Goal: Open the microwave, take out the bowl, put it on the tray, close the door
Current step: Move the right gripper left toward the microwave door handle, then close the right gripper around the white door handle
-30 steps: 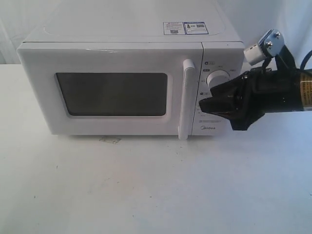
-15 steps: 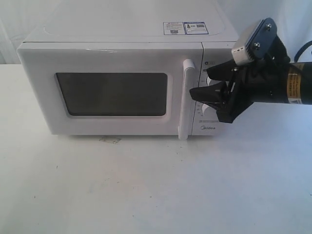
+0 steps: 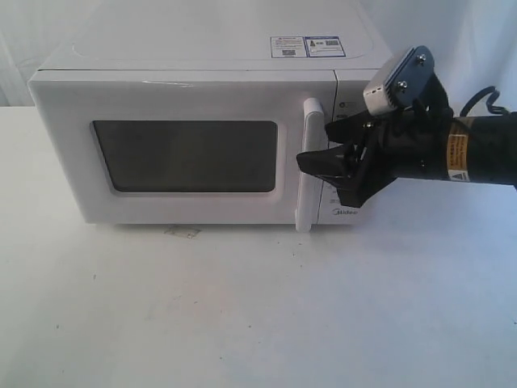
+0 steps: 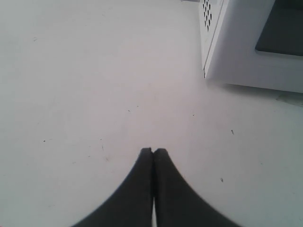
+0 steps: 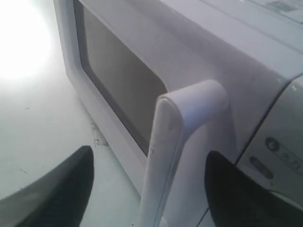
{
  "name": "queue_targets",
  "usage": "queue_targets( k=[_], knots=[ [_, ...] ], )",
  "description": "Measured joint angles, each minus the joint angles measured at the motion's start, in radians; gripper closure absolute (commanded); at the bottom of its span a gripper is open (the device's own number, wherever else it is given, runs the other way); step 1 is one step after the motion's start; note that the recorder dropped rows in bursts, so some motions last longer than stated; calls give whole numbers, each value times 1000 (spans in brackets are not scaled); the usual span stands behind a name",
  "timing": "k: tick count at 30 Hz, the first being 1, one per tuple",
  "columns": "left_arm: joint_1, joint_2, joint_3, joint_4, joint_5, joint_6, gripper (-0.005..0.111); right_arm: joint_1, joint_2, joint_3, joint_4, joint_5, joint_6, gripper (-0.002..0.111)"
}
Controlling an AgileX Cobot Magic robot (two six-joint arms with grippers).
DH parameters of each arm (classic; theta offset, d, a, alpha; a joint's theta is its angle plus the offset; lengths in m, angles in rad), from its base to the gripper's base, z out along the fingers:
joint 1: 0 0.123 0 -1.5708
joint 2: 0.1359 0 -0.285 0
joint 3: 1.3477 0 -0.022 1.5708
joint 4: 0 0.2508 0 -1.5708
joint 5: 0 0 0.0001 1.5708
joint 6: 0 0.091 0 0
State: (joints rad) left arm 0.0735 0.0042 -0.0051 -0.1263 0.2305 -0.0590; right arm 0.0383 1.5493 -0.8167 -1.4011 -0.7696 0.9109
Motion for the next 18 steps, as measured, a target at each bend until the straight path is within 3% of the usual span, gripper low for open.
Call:
queue_targets(
  k=[9,14,18],
  knots=[
    [0,0,0,0,0,0,107,2,80,0,115,-106,-84,52],
    [0,0,0,0,0,0,107,2,82,0,130,-130,-91,74],
    [0,0,0,0,0,0,107,2,82,7,163,-107,-91,98]
  ],
)
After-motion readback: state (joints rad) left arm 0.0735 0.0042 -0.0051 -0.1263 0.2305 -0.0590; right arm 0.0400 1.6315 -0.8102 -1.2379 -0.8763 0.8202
